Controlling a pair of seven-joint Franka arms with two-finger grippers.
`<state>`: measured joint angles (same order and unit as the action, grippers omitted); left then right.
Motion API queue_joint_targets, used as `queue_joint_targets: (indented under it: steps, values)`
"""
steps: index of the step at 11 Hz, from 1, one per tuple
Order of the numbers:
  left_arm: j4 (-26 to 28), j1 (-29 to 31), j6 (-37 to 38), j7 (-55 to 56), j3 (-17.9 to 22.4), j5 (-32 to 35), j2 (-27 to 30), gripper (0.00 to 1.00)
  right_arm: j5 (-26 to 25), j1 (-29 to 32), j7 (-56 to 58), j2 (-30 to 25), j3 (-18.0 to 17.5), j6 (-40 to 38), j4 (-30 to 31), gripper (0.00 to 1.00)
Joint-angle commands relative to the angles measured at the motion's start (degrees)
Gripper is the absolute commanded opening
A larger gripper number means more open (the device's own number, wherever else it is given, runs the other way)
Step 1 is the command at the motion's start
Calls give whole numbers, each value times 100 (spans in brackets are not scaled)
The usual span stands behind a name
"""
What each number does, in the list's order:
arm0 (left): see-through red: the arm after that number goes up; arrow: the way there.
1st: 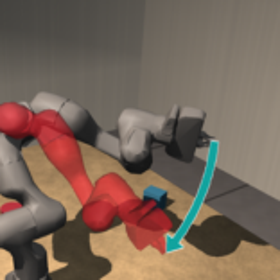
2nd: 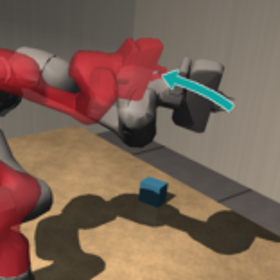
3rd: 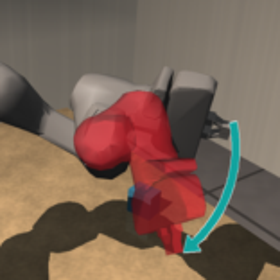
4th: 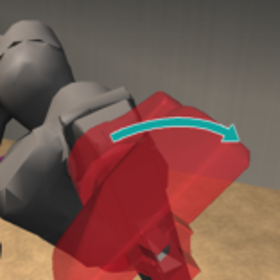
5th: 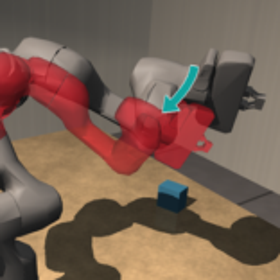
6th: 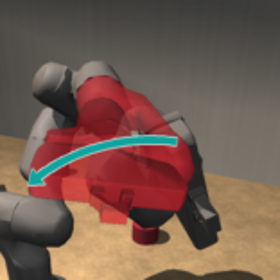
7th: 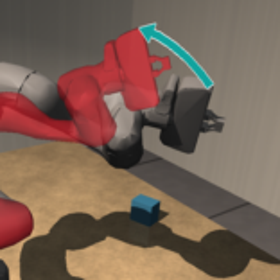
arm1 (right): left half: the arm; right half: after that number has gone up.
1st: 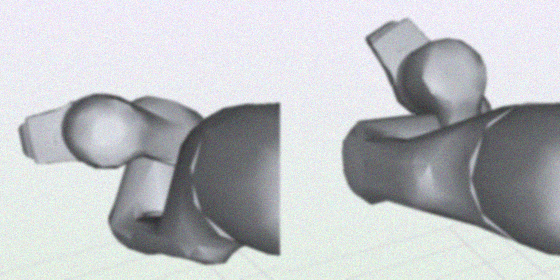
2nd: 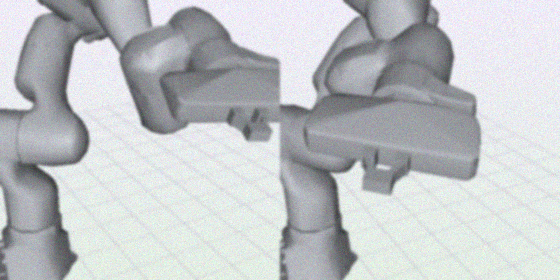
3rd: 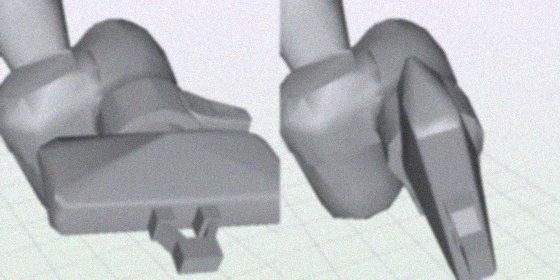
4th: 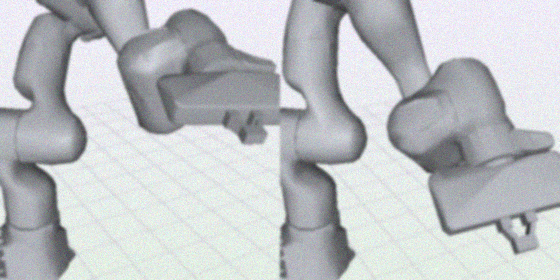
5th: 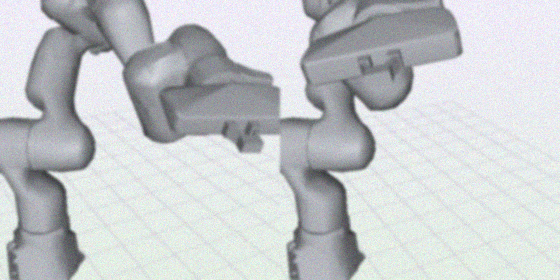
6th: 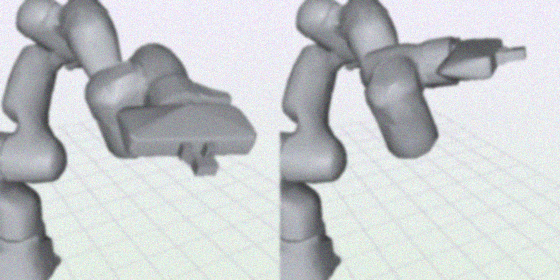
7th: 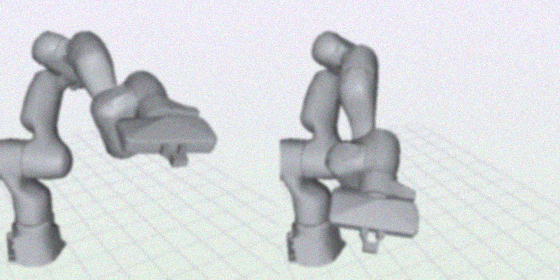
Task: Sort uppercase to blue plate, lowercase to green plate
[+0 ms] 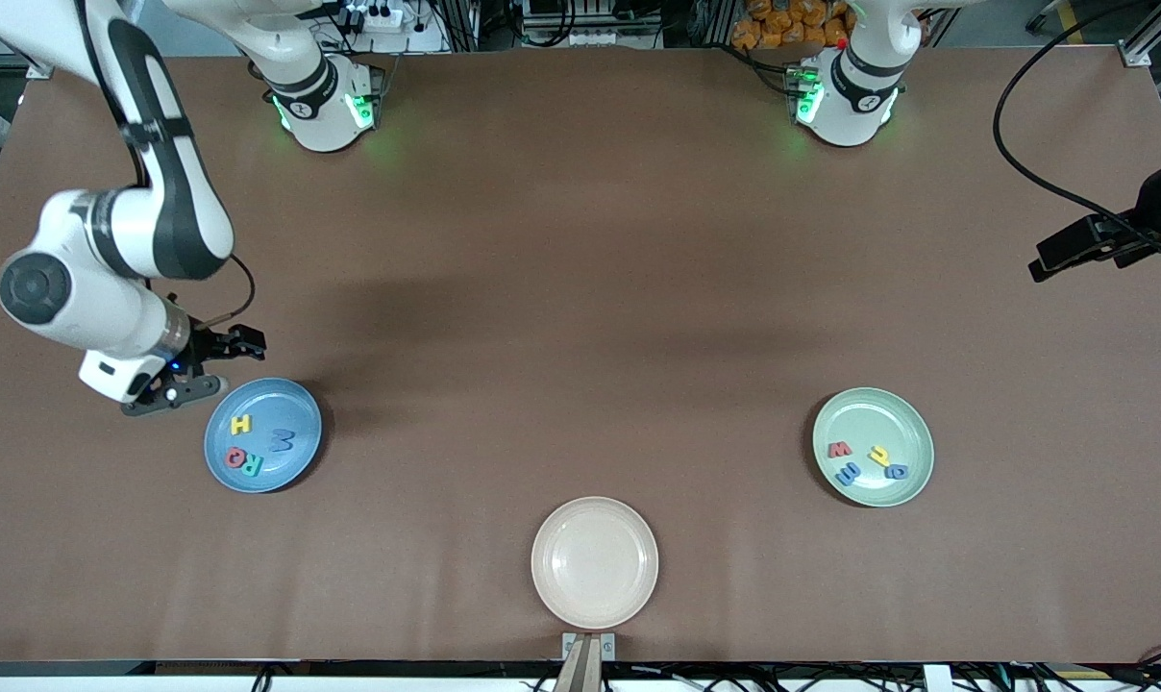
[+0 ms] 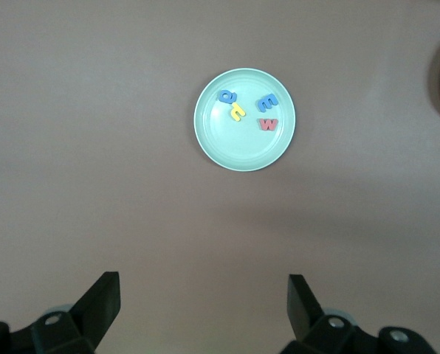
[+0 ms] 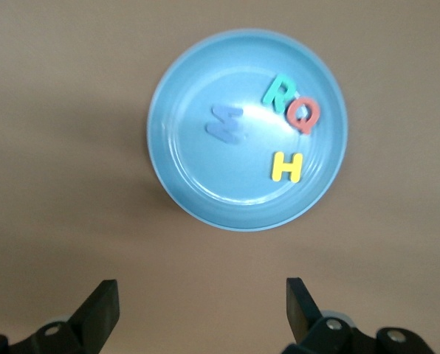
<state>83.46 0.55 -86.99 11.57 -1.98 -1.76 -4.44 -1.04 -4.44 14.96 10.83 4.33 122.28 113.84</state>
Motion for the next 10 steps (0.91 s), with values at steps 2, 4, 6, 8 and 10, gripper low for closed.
queue_joint_targets:
  steps: [2, 4, 6, 8, 10]
  values:
    - [118, -2, 24, -146, 22, -122, 101, 100, -63, 145, -116, -738, -117, -387, -334, 100]
    - [127, 6, 59, -172, 22, -122, 128, 100, -45, 216, -107, -1099, -126, -432, -581, 100]
    - [109, -11, 59, -164, 14, -114, 136, 100, -28, 399, -133, -1075, -126, -991, -1176, 100]
    - [109, -11, 68, -173, 14, -122, 137, 100, 286, 435, -281, -1065, -117, -1738, -1879, 100]
    - [74, -46, 68, -164, 14, -70, 110, 100, 341, 392, -965, -1048, -117, -2364, -2443, 100]
